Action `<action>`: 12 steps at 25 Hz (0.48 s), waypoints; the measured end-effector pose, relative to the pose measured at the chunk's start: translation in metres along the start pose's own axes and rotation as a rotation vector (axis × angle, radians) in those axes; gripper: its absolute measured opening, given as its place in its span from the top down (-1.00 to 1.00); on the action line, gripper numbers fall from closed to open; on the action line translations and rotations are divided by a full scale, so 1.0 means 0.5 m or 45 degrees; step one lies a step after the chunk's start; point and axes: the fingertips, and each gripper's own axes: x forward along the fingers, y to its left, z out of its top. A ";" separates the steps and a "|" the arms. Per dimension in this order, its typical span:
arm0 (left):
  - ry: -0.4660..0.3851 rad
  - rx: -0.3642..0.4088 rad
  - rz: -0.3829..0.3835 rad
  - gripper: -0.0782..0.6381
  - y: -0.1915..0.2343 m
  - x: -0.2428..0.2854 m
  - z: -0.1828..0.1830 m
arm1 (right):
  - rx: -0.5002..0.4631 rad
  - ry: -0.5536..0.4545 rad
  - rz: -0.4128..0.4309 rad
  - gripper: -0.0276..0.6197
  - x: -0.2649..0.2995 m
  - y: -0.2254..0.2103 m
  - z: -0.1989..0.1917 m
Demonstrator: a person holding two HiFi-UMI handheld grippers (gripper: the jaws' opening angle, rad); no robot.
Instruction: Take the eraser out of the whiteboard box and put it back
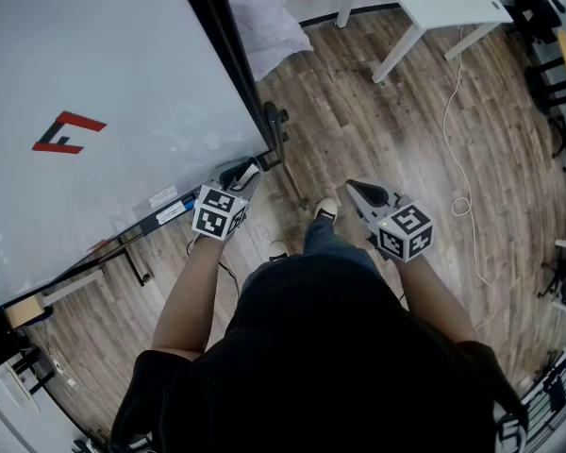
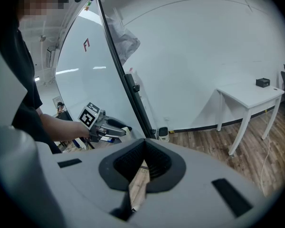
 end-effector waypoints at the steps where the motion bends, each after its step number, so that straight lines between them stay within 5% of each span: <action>1: -0.003 -0.001 0.000 0.34 0.000 -0.001 0.002 | -0.001 -0.002 0.000 0.93 -0.001 0.001 0.001; 12: -0.026 0.014 0.006 0.35 -0.007 -0.022 0.020 | -0.008 -0.021 -0.002 0.93 -0.012 0.013 0.004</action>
